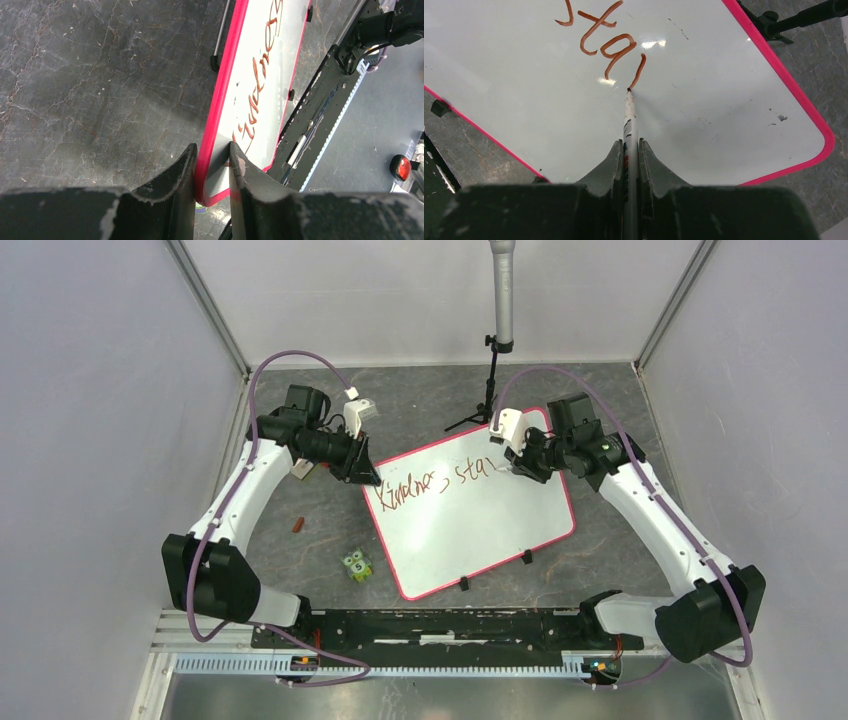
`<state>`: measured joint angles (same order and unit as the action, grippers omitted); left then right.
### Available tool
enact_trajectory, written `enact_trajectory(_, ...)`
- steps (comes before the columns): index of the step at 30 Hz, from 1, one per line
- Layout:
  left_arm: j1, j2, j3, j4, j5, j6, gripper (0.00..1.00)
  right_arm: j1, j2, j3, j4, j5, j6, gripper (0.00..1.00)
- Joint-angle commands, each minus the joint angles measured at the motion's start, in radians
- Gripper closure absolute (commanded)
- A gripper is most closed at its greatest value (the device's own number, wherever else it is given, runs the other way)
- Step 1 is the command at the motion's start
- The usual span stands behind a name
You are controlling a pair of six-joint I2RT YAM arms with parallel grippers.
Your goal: Write a sentence on the whiteboard
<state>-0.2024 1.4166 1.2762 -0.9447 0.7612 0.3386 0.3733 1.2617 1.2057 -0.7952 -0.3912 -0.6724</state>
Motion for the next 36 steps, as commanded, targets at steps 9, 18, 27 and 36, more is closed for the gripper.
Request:
enact_trajectory(9,-0.006,-0.019,-0.025,0.036,-0.063,0.053,0.98,0.002,0.048,0.09,0.031,0.009,0.022,1.0)
enact_trajectory(18,-0.006,-0.02,-0.026,0.037,-0.068,0.056,0.98,0.004,0.078,0.133,0.035,0.018,0.032,1.0)
enact_trajectory(27,-0.006,-0.017,-0.021,0.038,-0.071,0.053,0.98,-0.019,0.06,0.136,0.026,0.066,0.029,1.0)
enact_trajectory(36,-0.006,-0.016,-0.026,0.037,-0.063,0.056,0.98,-0.02,0.026,0.164,-0.019,0.014,0.017,1.0)
